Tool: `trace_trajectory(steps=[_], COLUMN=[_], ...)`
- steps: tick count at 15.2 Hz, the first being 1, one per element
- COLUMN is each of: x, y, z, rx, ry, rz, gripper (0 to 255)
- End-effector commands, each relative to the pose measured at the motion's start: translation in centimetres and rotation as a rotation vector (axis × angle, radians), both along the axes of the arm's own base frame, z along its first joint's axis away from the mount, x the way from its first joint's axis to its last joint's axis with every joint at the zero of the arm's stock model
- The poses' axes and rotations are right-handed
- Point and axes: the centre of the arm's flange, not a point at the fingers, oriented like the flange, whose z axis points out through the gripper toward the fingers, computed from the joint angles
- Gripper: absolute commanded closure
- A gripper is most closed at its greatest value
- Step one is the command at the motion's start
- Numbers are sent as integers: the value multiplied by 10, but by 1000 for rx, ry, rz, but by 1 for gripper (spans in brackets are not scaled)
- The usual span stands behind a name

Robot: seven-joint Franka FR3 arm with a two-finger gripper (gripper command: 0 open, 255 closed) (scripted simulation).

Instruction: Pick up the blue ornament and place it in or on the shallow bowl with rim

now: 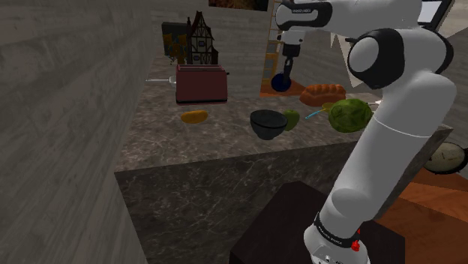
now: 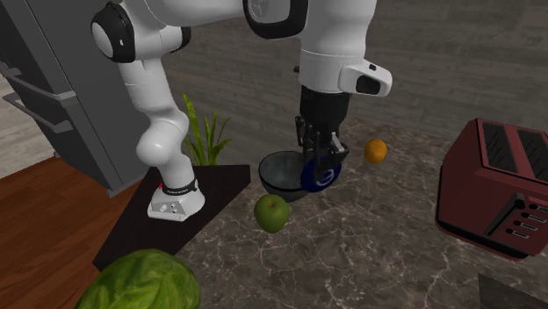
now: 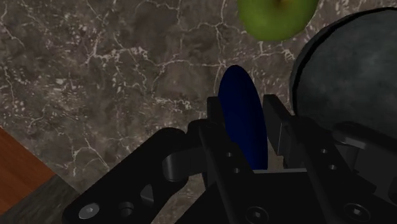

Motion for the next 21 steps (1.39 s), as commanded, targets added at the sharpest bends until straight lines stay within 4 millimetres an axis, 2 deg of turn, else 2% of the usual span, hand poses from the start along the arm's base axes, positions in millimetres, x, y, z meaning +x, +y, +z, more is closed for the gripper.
trace_trajectory(steps=[1,10,11,21], x=[-6,-40,-46,-46], y=[25,139,158,158], z=[0,4,5,-48], rx=[-2,-2,-2,-2], ry=[0,0,0,0], rz=[-1,-1,-1,-1], gripper=[255,255,255,255])
